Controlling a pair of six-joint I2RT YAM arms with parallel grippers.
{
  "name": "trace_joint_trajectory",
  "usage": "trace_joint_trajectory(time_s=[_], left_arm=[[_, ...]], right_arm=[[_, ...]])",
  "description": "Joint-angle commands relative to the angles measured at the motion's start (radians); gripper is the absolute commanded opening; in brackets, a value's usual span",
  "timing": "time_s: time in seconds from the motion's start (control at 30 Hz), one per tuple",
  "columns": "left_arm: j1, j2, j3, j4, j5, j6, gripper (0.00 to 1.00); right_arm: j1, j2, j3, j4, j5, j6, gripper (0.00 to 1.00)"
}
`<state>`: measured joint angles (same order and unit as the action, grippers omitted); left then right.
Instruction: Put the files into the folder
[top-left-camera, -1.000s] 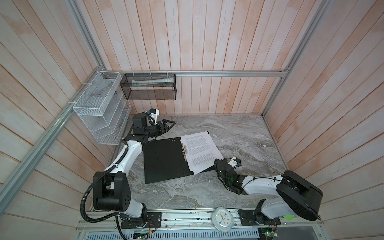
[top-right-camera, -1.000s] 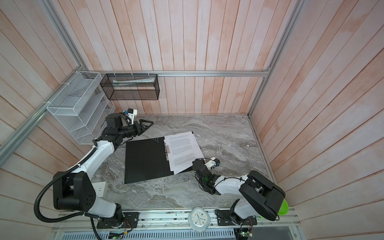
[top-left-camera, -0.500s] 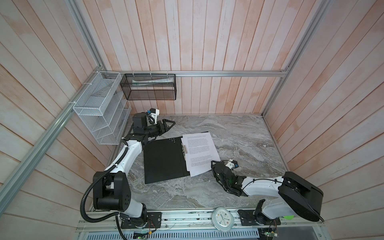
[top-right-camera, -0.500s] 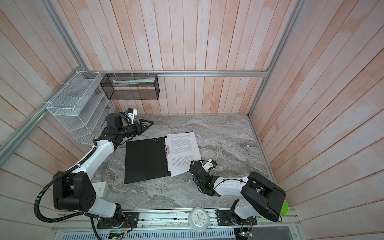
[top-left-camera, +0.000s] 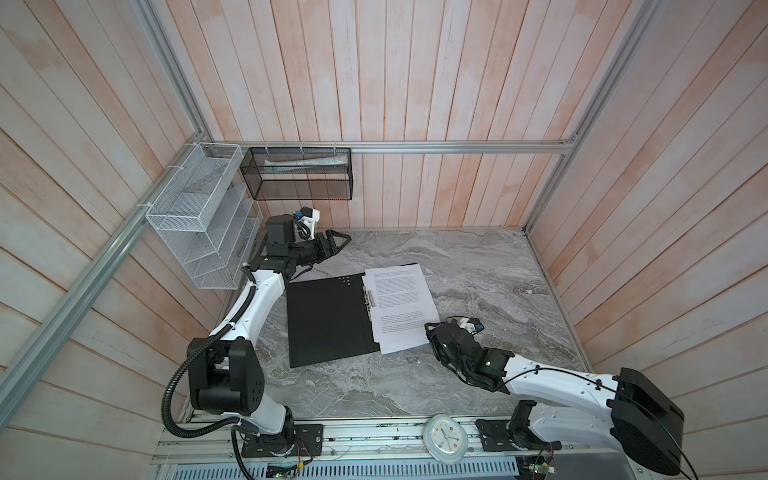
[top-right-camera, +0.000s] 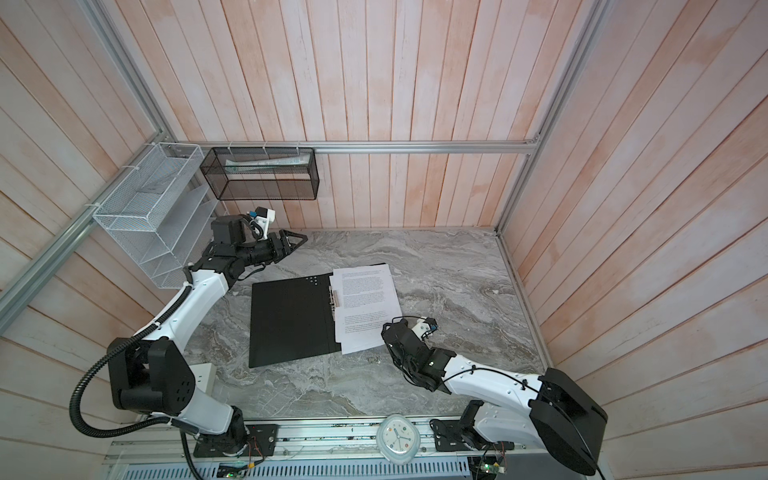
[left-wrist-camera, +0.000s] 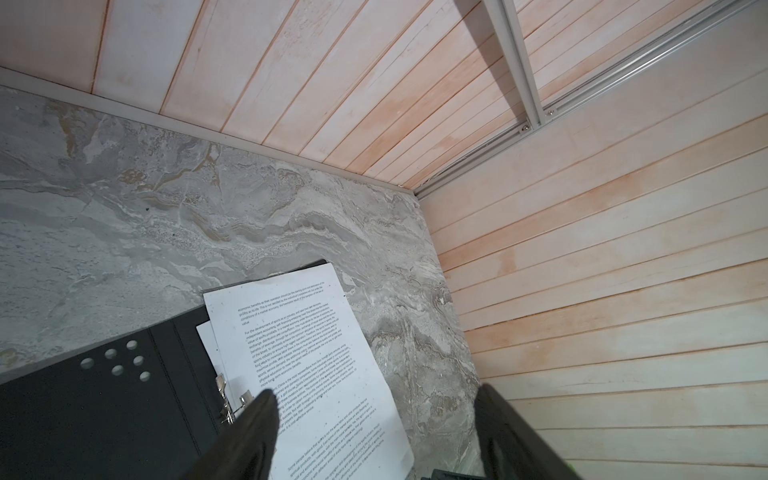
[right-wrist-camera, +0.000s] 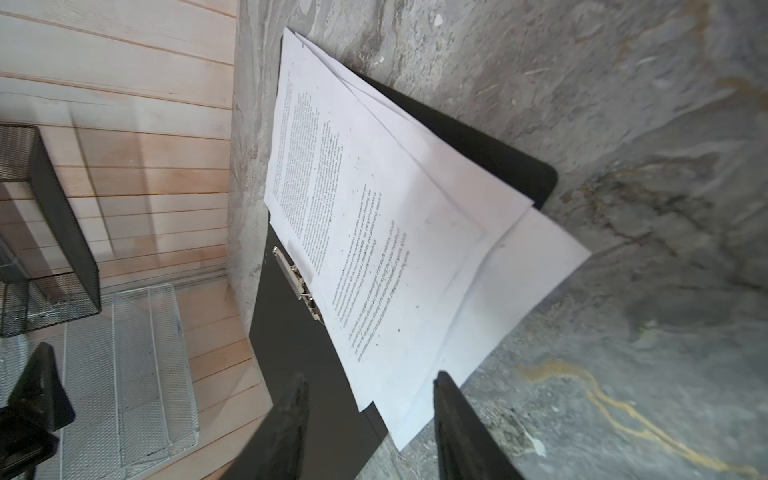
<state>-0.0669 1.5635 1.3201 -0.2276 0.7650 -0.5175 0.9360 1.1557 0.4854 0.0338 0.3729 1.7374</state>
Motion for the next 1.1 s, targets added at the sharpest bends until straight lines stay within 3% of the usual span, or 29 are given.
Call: trace_joint_trajectory(time_s=[0.0,0.13,0.2,0.33,0.47,0.6,0.73,0.8,0.93,1.07], left_arm=[[-0.004,-0.021,0.028,-0.042,-0.009,0.074,0.76],[-0.009,-0.013,0.072,-0.095,0.0,0.135,0.76],[-0.014,-0.006,0.09,-0.123,0.005,0.162,0.76],[-0.049,0.04,0.151,-0.145,-0.003,0.263,0.77],[-0.098,0.256,0.454,-0.412,-0.031,0.464,0.77],[-0.114,0.526,0.775,-0.631,-0.008,0.544,0.75],[-0.158,0.797,1.111,-0.836,-0.056,0.64,0.73],[-0.18,0.851,1.142,-0.828,-0.093,0.653,0.73],[-0.227,0.864,1.049,-0.716,-0.211,0.722,0.73],[-0.257,0.901,1.028,-0.648,-0.304,0.749,0.72]], right_arm=[[-0.013,-0.024,0.011,-0.147,-0.075,-0.047,0.48],[-0.016,-0.061,0.052,-0.231,-0.089,-0.098,0.48],[-0.045,-0.078,0.094,-0.257,-0.118,-0.184,0.47],[-0.191,-0.036,0.164,-0.258,-0.361,-0.38,0.38],[-0.275,0.031,0.228,-0.297,-0.512,-0.542,0.32],[-0.319,0.112,0.315,-0.397,-0.574,-0.727,0.26],[-0.322,0.206,0.395,-0.465,-0.605,-0.883,0.2],[-0.322,0.25,0.425,-0.498,-0.631,-0.92,0.16],[-0.297,0.286,0.397,-0.484,-0.652,-0.935,0.11],[-0.286,0.295,0.381,-0.531,-0.648,-0.952,0.1]])
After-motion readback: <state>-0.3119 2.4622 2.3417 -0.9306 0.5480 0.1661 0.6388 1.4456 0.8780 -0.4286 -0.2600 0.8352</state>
